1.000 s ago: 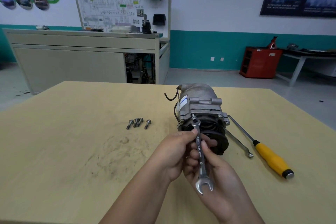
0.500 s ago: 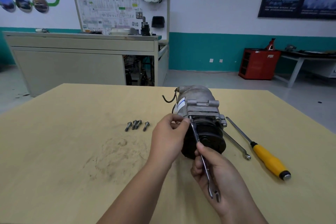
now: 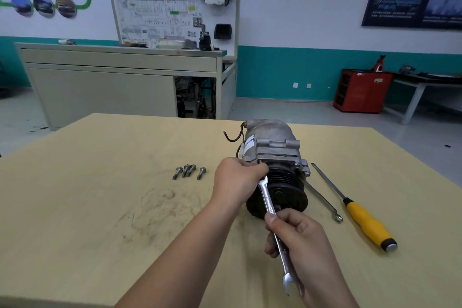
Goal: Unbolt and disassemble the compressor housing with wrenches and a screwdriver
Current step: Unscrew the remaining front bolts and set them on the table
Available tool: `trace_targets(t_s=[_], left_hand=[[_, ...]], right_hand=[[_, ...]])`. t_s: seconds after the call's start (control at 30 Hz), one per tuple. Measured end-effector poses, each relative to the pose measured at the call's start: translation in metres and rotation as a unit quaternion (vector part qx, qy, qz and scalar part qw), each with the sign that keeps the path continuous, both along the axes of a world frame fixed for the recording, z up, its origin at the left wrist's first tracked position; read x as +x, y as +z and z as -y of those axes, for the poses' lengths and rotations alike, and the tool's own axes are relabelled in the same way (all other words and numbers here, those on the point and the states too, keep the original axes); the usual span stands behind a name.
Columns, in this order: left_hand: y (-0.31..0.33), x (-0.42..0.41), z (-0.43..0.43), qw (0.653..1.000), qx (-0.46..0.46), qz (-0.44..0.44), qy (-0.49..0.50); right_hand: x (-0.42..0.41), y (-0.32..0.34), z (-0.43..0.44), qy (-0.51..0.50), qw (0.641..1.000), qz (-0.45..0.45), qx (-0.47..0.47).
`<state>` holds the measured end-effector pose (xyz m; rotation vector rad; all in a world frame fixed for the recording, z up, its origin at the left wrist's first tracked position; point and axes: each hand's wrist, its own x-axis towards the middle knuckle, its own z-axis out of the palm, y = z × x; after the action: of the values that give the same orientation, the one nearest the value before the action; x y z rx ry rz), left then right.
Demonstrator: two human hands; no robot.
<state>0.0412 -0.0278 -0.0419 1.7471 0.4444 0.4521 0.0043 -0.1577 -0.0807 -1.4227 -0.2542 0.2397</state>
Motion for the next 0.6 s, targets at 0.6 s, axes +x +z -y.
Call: trace_targets(t_s=[0.6], left_hand=[[-0.071,-0.012,-0.098,0.93,0.279,-0.126,0.203]], right_hand=[[0.007,-0.022,0.006,0.021,0.999,0.028,-0.02]])
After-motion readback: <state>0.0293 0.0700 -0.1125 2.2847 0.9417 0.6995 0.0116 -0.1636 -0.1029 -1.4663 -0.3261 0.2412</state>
